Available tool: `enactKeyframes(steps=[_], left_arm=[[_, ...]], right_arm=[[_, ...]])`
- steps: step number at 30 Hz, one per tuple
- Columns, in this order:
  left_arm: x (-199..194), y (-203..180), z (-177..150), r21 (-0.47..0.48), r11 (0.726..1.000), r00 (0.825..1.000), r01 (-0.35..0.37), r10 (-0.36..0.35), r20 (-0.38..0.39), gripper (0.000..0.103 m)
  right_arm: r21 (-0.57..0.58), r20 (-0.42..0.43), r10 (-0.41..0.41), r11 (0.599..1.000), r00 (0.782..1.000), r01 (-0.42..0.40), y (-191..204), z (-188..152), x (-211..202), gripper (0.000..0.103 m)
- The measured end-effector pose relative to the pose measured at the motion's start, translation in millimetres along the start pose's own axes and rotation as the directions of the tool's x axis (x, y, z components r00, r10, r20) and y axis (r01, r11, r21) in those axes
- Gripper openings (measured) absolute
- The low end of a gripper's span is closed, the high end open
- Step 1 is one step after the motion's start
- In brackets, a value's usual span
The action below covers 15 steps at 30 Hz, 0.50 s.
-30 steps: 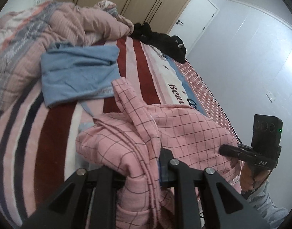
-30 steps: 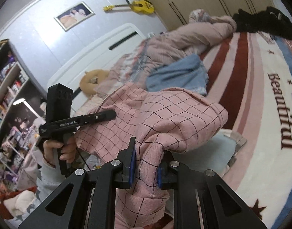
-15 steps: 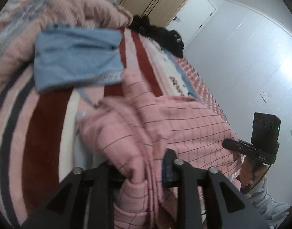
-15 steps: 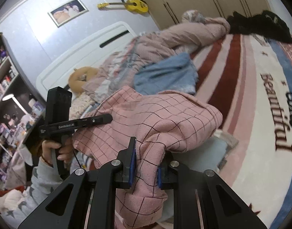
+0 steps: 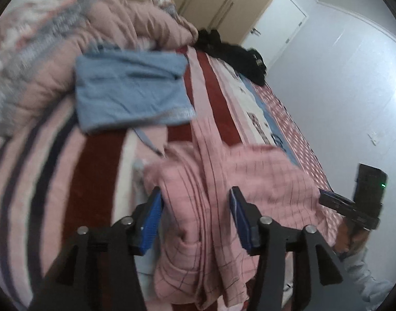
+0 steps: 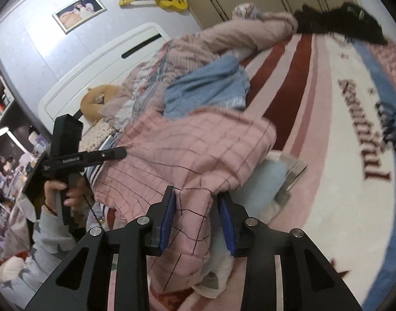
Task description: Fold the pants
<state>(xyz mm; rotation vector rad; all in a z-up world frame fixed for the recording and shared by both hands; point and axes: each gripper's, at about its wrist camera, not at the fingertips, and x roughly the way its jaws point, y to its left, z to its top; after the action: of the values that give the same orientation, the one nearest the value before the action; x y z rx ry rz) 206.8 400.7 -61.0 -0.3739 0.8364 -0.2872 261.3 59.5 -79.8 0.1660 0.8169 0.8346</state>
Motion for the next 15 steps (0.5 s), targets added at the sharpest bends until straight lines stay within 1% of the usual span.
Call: enactKeyframes(steps=[2, 5, 8, 10, 13, 15], left_arm=[[-10, -9, 9, 0.016, 1.0, 0.999, 0.011, -0.012, 0.036, 0.052], [-12, -27, 18, 0.045, 0.997, 0.997, 0.055, -0.057, 0.059, 0.052], [-1, -48, 21, 0.104, 0.991, 0.996, 0.079, -0.084, 0.04, 0.052], [12, -59, 21, 0.15, 0.984, 0.995, 0.094, -0.097, 0.013, 0.052], [33, -55, 19, 0.154, 0.987, 0.999, 0.036, -0.032, -0.028, 0.052], [43, -42, 16, 0.134, 0.991, 0.999, 0.004, 0.002, -0.047, 0.052]], right_arm=[[-0.041, 0.035, -0.018, 0.999, 0.999, 0.019, 6, 7, -12, 0.029], [-0.092, 0.066, -0.017, 0.996, 0.998, 0.024, 17, 18, -19, 0.029], [-0.12, 0.065, 0.004, 0.993, 0.998, 0.004, 27, 27, -11, 0.029], [-0.141, 0.052, 0.012, 0.99, 0.999, -0.005, 32, 29, -2, 0.029], [-0.164, 0.014, 0.026, 0.986, 1.0, -0.024, 35, 28, 17, 0.029], [-0.183, 0.0, -0.012, 0.983, 1.0, 0.012, 33, 24, 28, 0.029]])
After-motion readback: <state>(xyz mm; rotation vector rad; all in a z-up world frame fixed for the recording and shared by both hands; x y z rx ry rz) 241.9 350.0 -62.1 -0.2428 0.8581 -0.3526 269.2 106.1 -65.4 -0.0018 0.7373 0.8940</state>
